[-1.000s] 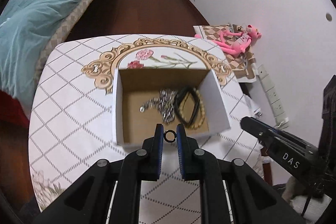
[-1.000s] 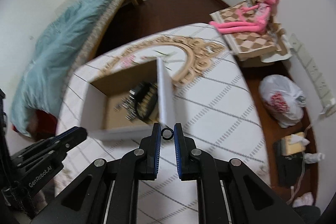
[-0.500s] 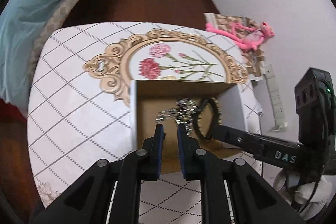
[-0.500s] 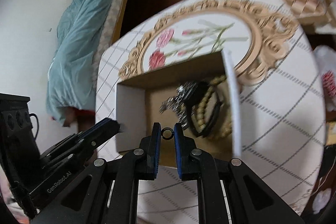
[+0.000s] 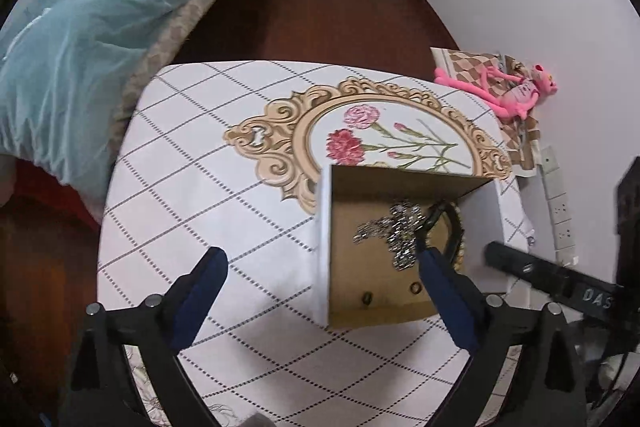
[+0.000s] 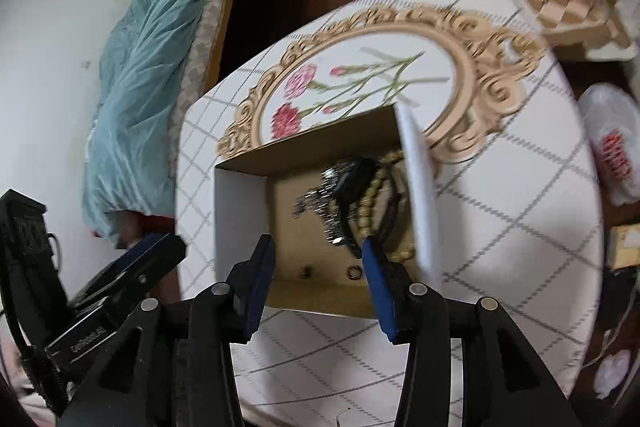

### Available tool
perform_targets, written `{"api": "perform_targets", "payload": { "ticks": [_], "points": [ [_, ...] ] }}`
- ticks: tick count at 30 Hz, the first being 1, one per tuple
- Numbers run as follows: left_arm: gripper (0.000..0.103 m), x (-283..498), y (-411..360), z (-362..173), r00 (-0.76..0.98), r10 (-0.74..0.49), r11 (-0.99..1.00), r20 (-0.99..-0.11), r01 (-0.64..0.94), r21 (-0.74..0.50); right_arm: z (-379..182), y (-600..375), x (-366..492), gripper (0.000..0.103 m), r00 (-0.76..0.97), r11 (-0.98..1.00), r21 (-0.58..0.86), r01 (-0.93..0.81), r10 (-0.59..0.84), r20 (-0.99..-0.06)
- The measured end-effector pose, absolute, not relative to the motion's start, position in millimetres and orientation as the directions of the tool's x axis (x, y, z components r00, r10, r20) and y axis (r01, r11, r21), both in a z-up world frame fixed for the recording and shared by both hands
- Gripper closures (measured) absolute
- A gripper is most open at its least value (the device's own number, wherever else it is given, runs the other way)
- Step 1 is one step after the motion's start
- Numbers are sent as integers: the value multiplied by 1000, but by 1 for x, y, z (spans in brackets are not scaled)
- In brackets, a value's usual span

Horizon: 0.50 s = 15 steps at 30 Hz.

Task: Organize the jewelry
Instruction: 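Lift both tools out of the box and back from the table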

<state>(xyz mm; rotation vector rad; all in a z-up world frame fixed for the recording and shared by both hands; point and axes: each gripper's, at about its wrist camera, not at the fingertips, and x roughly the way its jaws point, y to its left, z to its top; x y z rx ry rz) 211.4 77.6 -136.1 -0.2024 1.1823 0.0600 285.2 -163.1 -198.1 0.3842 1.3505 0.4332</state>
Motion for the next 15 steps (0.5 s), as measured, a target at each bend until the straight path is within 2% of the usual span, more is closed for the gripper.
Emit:
{"api": "perform_targets", "payload": {
  "ticks": [1, 3, 4, 5, 6, 9, 15],
  "points": [
    [5, 208, 77, -137, 378, -36, 982, -925, -159, -103, -195, -165, 283, 52, 184, 880, 468, -85, 475, -860],
    [4, 203, 76, -140, 379, 1, 984, -925, -165, -66, -186, -168, 276, 33, 240, 925, 364, -107, 380, -893],
    [2, 200, 75, -142, 381, 23, 985, -924, -167, -44, -183, -168, 274, 27, 258, 941, 318, -114, 337, -905],
    [1, 196, 73, -144, 383, 47, 985, -922, -169, -20, -181, -167, 271, 15, 277, 959, 256, -123, 281, -919],
    [1, 194, 72, -145, 384, 61, 986, -921, -169, -6, -179, -166, 268, 7, 295, 972, 194, -131, 226, -929],
    [1, 185, 67, -147, 377, 75, 985, -923, -172, 10, -176, -165, 258, 6, 329, 986, 78, -150, 124, -936],
    [1, 168, 58, -125, 416, 89, 984, -905, -175, 17, -159, -168, 238, 6, 376, 988, 10, -154, 67, -924]
  ]
}}
